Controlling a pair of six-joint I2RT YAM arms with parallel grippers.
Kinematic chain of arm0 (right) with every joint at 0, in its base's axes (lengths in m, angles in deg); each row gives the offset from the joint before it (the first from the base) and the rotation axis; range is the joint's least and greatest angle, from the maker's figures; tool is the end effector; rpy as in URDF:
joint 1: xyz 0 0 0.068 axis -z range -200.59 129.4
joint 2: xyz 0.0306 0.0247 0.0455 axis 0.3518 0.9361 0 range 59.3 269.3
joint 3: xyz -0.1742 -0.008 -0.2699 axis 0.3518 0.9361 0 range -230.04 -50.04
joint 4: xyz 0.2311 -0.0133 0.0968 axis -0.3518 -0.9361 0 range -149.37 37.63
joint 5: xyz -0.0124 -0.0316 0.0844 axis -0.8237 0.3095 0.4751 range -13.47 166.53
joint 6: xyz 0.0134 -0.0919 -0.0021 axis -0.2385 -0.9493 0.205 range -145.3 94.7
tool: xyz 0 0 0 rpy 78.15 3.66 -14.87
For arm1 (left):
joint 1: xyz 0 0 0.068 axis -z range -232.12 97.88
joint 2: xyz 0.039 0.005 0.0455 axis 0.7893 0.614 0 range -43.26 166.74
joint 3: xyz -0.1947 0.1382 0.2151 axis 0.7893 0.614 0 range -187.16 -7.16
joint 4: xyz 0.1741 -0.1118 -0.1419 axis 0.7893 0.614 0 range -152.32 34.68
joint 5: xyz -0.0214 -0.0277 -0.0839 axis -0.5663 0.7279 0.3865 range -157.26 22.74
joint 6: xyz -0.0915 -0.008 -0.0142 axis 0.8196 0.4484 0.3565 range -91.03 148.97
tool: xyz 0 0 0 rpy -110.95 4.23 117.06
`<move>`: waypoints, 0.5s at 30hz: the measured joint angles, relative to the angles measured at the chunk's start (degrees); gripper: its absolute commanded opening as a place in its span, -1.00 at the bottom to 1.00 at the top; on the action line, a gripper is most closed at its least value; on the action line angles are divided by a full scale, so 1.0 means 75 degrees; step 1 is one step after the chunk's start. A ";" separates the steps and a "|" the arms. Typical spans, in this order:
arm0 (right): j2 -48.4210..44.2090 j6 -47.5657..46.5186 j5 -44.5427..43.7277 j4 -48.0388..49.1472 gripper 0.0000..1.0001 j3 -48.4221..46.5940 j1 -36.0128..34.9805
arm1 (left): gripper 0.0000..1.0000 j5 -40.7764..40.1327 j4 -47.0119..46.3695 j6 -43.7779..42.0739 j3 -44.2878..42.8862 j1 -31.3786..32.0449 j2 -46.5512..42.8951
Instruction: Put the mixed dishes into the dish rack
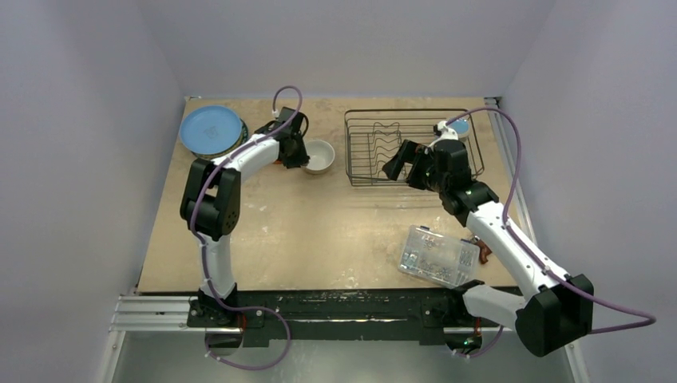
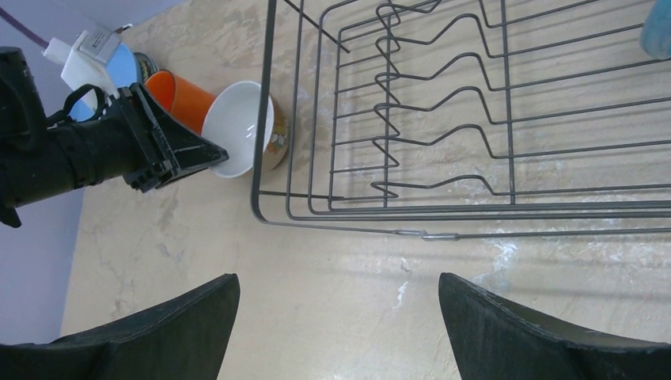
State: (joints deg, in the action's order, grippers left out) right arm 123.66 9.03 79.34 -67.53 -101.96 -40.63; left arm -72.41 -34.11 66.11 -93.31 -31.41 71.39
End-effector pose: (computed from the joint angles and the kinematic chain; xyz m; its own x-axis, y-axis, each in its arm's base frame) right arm 0.2475 0.0946 0.3318 -0.5754 0.3898 -0.7190 -0.0708 0.8521 0.5186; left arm 0.4434 -0.1597 0.2085 -0.8081 -0.3374 -0.4828 -0.2281 0.9350 -0.2716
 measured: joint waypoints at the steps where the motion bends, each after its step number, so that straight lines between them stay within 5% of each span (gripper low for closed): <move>1: 0.0047 0.0023 -0.0047 -0.0044 0.96 -0.0050 -0.0064 | -0.48 0.0032 -0.0003 -0.0044 0.0000 0.0000 0.0000; 3: 0.0070 0.0038 -0.0082 -0.0090 0.96 -0.0102 -0.0210 | -0.54 0.0096 0.0041 -0.0128 -0.0032 0.0000 0.0017; 7: 0.0067 0.0085 -0.0131 -0.0166 0.96 -0.0210 -0.0353 | -0.99 0.0137 0.0067 -0.0277 -0.0195 -0.0003 0.0181; 15: -0.0114 0.0111 -0.0431 -0.0329 0.96 -0.0230 -0.0428 | -1.00 -0.0061 0.0251 -0.0466 0.0026 -0.0020 -0.0248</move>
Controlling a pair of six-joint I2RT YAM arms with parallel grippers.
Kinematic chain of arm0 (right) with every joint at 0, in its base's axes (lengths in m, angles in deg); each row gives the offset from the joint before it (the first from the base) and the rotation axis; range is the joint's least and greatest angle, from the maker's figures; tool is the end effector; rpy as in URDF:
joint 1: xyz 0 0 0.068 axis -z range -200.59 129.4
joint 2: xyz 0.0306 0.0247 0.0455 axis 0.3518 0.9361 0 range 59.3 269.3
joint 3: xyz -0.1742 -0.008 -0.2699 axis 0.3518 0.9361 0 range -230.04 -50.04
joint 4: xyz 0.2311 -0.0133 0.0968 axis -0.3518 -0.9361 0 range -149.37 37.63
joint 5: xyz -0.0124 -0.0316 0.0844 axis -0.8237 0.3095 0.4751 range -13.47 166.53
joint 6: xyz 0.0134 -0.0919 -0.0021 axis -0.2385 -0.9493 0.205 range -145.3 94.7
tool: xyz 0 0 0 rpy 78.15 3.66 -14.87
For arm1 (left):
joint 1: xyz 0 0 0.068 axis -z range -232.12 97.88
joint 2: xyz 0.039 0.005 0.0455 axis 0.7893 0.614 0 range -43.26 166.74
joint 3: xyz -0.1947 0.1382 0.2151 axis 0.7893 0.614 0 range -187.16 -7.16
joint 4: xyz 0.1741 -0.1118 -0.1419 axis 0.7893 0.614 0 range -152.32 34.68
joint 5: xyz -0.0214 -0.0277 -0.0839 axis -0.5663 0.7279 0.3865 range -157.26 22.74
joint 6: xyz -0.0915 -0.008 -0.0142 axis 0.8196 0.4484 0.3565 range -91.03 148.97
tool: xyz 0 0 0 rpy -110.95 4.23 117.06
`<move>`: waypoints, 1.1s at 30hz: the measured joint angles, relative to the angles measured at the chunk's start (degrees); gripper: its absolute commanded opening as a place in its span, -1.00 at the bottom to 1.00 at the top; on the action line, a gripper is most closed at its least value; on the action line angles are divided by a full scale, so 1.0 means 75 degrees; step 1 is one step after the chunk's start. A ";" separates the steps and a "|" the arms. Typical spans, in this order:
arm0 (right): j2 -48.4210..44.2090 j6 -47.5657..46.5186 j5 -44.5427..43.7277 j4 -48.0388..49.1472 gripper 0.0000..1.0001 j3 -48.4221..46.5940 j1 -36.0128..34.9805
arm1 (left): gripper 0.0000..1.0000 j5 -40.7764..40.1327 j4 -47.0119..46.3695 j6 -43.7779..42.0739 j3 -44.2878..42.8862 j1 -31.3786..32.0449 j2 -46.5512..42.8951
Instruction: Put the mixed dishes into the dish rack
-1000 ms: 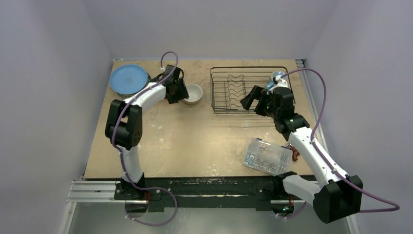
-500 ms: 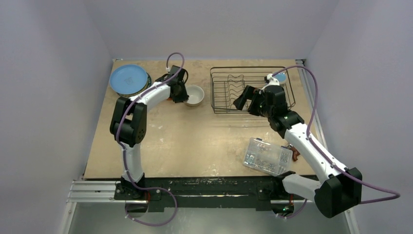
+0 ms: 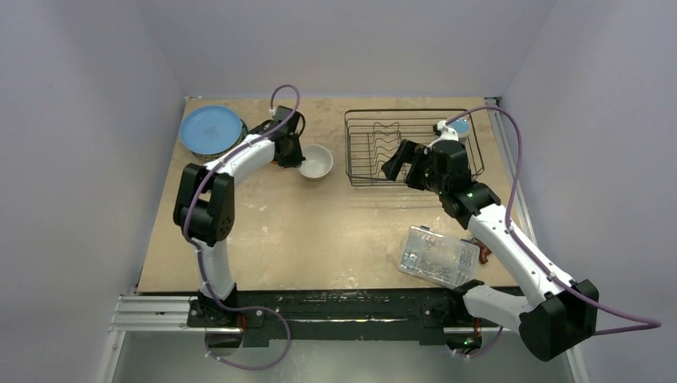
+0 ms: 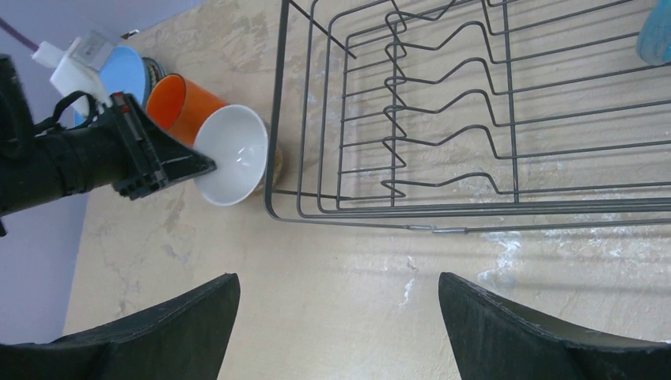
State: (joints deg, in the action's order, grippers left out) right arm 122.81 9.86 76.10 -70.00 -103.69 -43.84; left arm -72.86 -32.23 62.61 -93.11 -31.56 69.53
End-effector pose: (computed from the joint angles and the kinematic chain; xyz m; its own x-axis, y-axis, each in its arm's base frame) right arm 0.2394 0.1022 0.3408 -0.5704 0.3818 -0.7272 -0.0734 0.8582 0.5081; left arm 0.4363 -0.1550 0.2191 -0.8192 -0.2817 -0.4995 -0.1853 0.9544 -0.2343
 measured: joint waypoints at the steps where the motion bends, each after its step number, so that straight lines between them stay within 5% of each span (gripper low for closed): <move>1: -0.0041 0.0003 -0.0015 -0.0003 0.96 0.0000 0.0000 | -1.00 -0.0064 0.0070 -0.0015 0.0140 -0.0035 -0.0239; 8: -0.0085 0.0061 0.0070 0.0137 0.92 0.0044 -0.0125 | -1.00 -0.0122 -0.0067 -0.0251 0.0973 -0.0353 -0.2748; 14: -0.0070 0.0440 0.1830 0.1810 0.96 0.0583 -0.0385 | -1.00 0.2186 -0.1958 -0.0236 0.1923 -0.0484 -0.4363; 24: -0.0085 0.1198 0.2961 0.4118 0.98 0.1163 -0.0720 | -1.00 0.4508 -0.3398 0.0886 0.2203 -0.0420 -0.3363; 33: 0.0944 0.1084 0.1058 0.3290 0.98 -0.0358 -0.1580 | -1.00 0.4992 -0.3550 0.1443 0.2253 -0.0242 -0.3022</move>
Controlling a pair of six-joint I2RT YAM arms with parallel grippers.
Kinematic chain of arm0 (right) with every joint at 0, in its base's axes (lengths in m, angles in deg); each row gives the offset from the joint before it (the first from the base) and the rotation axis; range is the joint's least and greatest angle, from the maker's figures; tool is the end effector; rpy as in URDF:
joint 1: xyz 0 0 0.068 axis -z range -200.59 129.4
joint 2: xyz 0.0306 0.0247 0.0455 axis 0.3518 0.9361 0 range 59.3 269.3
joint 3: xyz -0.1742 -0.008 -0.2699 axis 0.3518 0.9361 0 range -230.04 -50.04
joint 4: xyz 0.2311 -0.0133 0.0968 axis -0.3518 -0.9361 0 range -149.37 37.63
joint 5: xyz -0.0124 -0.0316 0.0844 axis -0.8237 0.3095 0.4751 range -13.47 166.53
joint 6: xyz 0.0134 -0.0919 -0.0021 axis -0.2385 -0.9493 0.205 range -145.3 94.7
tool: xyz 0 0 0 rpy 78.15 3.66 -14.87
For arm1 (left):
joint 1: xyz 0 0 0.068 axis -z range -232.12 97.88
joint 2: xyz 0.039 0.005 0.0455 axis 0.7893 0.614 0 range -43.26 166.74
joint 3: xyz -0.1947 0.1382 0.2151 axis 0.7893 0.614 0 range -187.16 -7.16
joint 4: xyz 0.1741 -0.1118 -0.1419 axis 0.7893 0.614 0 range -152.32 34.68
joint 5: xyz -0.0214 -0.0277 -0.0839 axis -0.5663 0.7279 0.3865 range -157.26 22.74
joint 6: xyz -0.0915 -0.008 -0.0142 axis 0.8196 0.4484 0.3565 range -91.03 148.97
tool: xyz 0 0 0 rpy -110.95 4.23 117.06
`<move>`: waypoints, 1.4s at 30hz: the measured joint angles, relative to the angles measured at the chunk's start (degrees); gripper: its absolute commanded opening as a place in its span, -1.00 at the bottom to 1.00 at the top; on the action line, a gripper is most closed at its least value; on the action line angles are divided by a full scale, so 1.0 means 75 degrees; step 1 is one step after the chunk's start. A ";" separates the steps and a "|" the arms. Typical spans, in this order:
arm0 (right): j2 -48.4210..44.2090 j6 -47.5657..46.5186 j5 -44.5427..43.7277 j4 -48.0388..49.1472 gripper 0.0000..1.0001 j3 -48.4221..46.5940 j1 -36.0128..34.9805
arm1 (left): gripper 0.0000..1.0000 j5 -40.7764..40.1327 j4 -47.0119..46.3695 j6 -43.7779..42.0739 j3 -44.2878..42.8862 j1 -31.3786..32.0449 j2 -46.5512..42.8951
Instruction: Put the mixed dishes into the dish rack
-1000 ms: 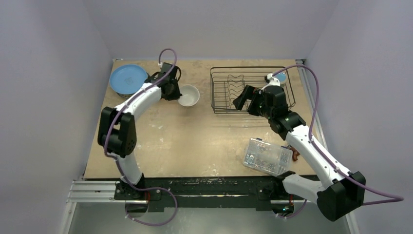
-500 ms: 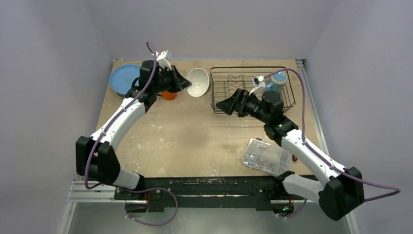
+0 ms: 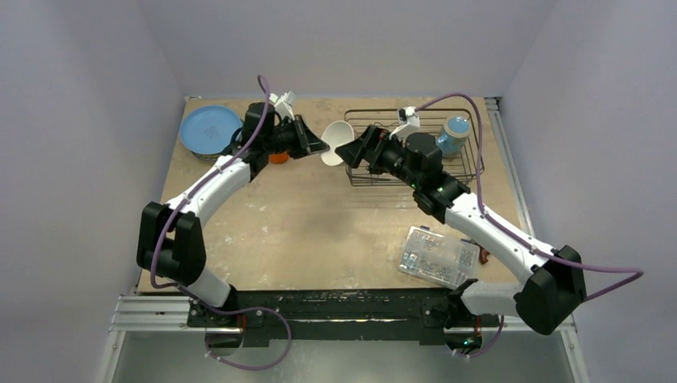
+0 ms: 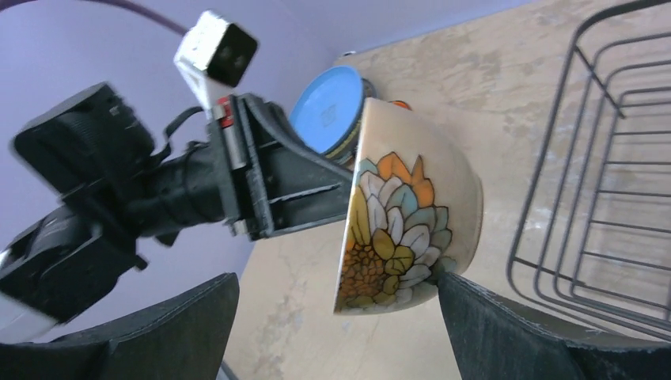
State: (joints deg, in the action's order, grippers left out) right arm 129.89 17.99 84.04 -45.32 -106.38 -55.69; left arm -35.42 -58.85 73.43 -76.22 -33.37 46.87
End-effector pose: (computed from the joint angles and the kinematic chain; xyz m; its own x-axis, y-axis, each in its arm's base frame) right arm 0.2495 0.1887 0.3905 -0.5382 0.4527 -0.7109 -0.4218 0.5856 0.6922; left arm 0.3573 -0.1680 0.3391 -0.7903 -0.3601 -0.4957 0.2437 0.5575 -0.7936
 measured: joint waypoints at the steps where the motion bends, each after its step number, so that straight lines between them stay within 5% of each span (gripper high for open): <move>1: 0.0146 0.0003 -0.0152 -0.0041 0.98 -0.0122 -0.0006 | -1.00 0.0023 -0.0015 0.0003 0.0000 0.0035 0.0000; 16: 0.0522 0.0373 -0.1311 -0.0731 0.90 -0.0166 0.0009 | -1.00 0.0274 -0.0111 0.0201 0.0000 0.0428 0.0114; 23: 0.0466 0.0580 -0.1113 0.0312 0.41 0.0498 0.0009 | -1.00 0.0274 -0.0093 0.0189 0.0000 0.0597 0.0117; 25: 0.0364 0.0676 -0.1064 0.0595 0.06 0.0793 0.0009 | -1.00 0.0274 -0.0076 0.0187 0.0000 0.0638 0.0117; 30: 0.0050 0.0909 -0.1105 0.1072 -0.46 0.1294 0.0012 | -1.00 0.0312 -0.0047 0.0140 -0.0012 0.0740 0.0128; 32: -0.0082 0.0947 -0.1142 0.1195 -1.00 0.1457 0.0012 | -1.00 0.0338 -0.0026 0.0125 -0.0023 0.0772 0.0128; 34: -0.0181 0.1014 -0.1192 0.1239 -1.00 0.1565 0.0012 | -1.00 0.0356 0.0067 0.0111 -0.0055 0.0813 0.0128; 38: -0.0224 0.1256 -0.1276 0.1306 -1.00 0.1632 -0.0009 | -0.21 0.0318 0.0277 0.0035 -0.0184 0.0822 0.0128; 42: -0.0452 0.1714 -0.1288 0.1463 -1.00 0.2072 0.0020 | 0.20 0.0149 0.0469 -0.0038 -0.0370 0.0752 0.0128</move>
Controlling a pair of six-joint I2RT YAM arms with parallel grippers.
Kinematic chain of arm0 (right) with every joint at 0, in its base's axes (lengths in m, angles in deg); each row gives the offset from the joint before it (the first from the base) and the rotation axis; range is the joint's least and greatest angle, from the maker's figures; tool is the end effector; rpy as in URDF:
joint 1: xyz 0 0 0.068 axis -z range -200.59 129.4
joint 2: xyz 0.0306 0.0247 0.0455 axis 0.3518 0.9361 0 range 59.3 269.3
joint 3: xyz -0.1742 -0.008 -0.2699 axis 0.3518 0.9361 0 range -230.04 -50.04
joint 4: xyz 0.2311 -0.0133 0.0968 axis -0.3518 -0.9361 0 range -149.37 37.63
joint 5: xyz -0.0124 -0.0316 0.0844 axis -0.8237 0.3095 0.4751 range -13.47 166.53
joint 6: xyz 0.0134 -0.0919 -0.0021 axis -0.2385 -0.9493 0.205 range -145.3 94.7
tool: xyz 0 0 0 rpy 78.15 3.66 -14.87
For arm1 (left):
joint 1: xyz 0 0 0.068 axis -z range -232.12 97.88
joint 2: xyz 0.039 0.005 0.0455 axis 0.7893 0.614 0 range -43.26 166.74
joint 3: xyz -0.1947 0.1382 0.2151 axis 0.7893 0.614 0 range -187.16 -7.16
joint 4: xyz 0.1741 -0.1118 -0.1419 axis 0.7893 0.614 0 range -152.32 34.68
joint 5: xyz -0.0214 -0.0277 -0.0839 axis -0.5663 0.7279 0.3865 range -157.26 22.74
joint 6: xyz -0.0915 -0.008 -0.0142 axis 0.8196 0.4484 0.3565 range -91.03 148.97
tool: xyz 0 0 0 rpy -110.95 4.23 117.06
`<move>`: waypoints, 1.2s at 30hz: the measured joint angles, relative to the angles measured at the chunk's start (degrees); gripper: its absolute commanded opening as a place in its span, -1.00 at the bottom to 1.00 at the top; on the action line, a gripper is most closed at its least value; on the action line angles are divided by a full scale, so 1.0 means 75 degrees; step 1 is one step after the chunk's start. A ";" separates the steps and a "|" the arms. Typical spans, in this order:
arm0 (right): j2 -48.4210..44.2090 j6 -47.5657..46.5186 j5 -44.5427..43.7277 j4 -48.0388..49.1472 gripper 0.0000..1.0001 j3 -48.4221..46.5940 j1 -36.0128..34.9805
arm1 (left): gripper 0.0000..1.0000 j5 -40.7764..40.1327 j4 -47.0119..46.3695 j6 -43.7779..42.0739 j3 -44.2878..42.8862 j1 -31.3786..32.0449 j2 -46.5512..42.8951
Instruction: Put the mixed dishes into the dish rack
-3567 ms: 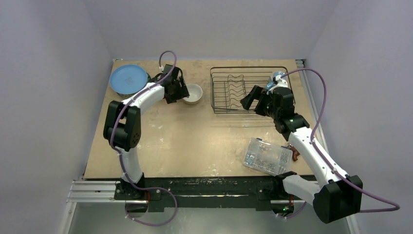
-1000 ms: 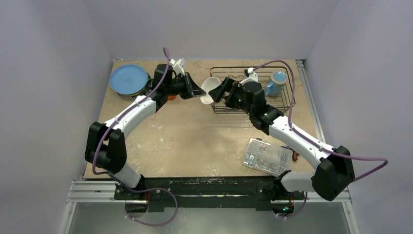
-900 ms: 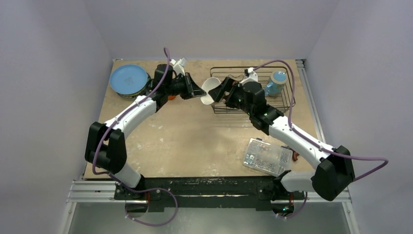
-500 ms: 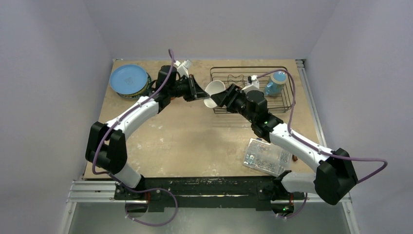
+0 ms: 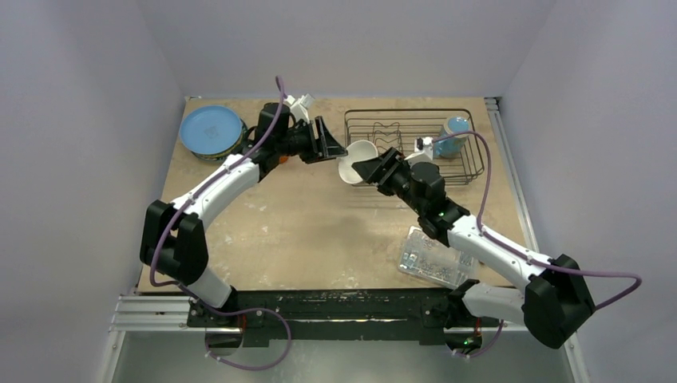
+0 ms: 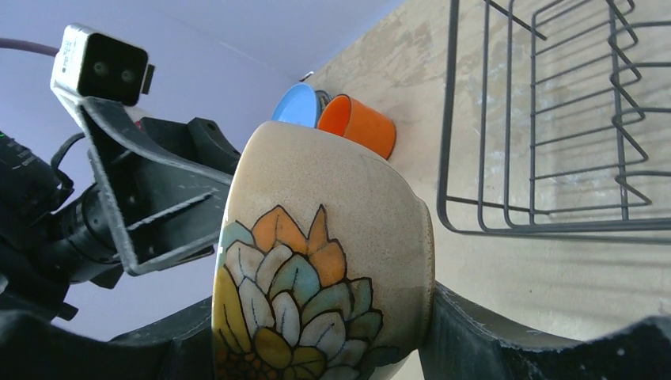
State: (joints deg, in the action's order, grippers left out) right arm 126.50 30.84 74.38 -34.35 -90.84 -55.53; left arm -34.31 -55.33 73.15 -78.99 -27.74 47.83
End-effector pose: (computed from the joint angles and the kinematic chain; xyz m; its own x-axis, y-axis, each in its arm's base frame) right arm 0.2397 0.1636 0.3298 -0.5165 0.6515 -0.5557 -0.2027 0.5375 0.8185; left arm 0.3416 -0.2048 0.3431 -0.8400 -0.2614 -0.4755 0.2863 0.5309 -0.7976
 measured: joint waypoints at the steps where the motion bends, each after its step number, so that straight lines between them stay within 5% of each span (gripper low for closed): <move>1: -0.0052 0.0102 -0.0009 -0.0015 -1.00 0.0082 0.0015 | 0.27 -0.0055 0.0032 -0.0032 -0.0029 -0.0006 0.0000; 8: -0.0519 0.0393 0.0044 -0.0364 -1.00 0.0201 0.0699 | 0.38 -0.0624 0.0577 -0.0382 -0.0146 -0.0029 -0.0076; 18: -0.0248 -0.1955 -0.2369 -0.4301 -1.00 -0.2081 0.1958 | 0.39 -0.1212 0.1026 -0.0787 -0.0245 -0.0032 -0.0516; 36: 0.3246 -0.4214 -0.4986 -0.5904 -1.00 -0.3888 0.2465 | 0.41 -0.1224 0.1058 -0.0784 -0.0245 -0.0032 -0.0519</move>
State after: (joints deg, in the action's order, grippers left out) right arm 150.85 -0.77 36.98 -78.63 -119.99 -37.04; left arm -43.49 -47.40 67.27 -80.83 -27.98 43.94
